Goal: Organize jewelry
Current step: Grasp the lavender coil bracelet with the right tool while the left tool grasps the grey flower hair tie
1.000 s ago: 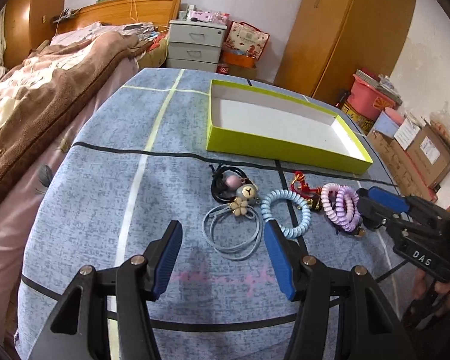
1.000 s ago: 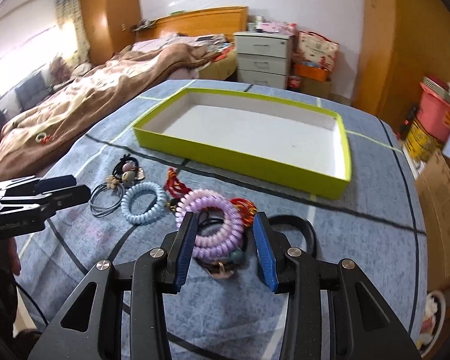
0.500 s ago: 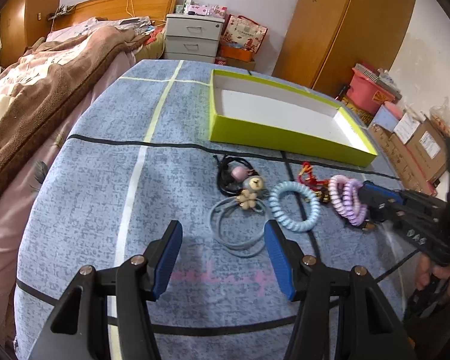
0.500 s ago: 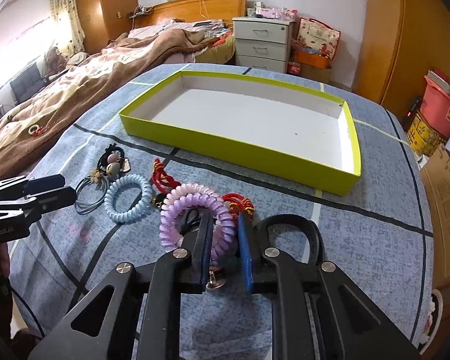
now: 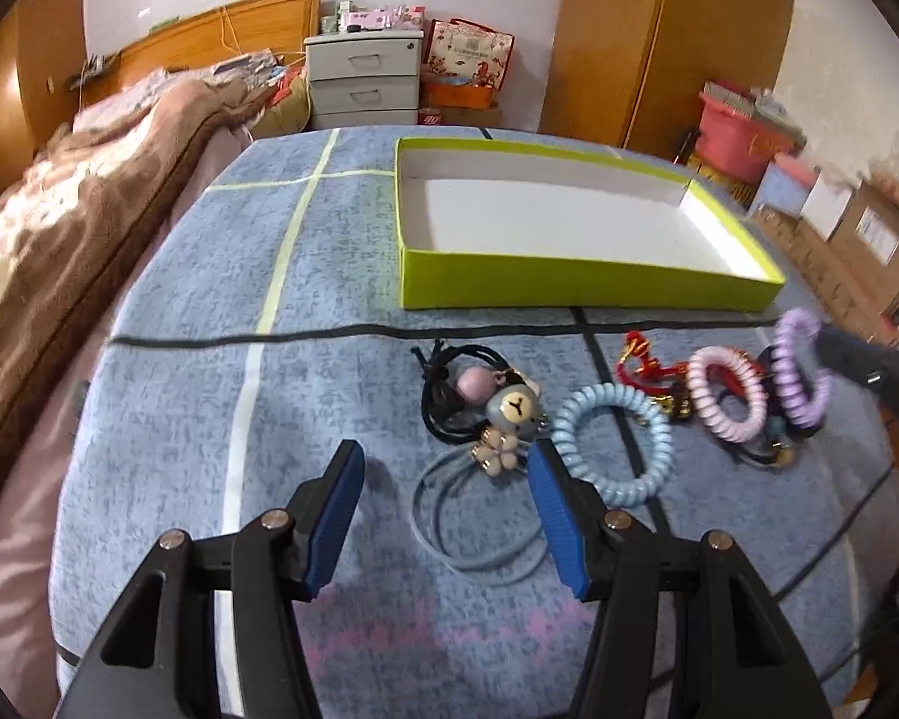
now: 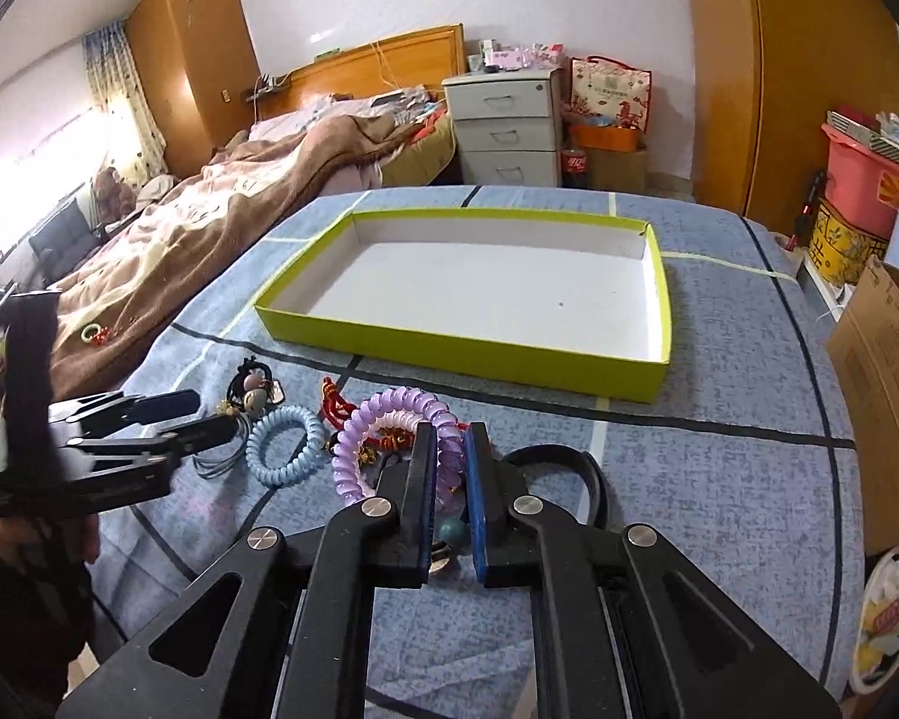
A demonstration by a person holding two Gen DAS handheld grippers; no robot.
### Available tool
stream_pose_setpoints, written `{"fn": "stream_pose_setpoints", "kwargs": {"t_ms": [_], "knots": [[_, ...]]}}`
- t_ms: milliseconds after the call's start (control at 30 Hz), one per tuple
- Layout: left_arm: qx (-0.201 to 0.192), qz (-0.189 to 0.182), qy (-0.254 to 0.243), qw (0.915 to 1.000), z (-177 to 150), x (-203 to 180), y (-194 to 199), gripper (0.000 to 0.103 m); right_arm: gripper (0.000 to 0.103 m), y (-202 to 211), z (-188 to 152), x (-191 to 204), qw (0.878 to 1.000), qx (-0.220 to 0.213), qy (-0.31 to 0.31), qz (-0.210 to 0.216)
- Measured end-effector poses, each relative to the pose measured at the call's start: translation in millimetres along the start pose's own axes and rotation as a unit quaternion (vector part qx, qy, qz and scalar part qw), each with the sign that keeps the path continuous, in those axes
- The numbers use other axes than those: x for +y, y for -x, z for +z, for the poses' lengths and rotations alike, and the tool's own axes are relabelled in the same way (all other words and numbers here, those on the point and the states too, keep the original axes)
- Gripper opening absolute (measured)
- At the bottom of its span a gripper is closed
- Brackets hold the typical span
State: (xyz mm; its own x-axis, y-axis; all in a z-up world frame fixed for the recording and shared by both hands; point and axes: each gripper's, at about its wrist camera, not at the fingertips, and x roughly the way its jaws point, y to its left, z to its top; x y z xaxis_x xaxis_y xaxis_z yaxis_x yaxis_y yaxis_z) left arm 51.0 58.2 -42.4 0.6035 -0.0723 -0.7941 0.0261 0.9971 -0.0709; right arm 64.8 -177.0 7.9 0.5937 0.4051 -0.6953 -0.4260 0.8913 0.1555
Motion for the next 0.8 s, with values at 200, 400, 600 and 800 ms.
{"fn": "stream_pose_setpoints", "kwargs": {"t_ms": [200, 400, 600, 800], "knots": [[0.005, -0.015, -0.002, 0.9999, 0, -1, -3, 0.051, 0.010, 8, 4, 2, 1.000, -0.013, -0.002, 0.006], [0.003, -0.018, -0.002, 0.9998, -2, -2, -1, 0.026, 0.010, 9, 5, 3, 1.000, -0.017, -0.004, 0.012], [-0.007, -0.019, 0.008, 0.9998, -3, 5, 4, 0.005, 0.010, 9, 4, 1, 1.000, -0.015, -0.008, 0.010], [-0.026, -0.022, 0.015, 0.9993, -2, 9, 17, 0.004, 0.010, 11, 4, -1, 1.000, -0.020, -0.013, 0.012]]}}
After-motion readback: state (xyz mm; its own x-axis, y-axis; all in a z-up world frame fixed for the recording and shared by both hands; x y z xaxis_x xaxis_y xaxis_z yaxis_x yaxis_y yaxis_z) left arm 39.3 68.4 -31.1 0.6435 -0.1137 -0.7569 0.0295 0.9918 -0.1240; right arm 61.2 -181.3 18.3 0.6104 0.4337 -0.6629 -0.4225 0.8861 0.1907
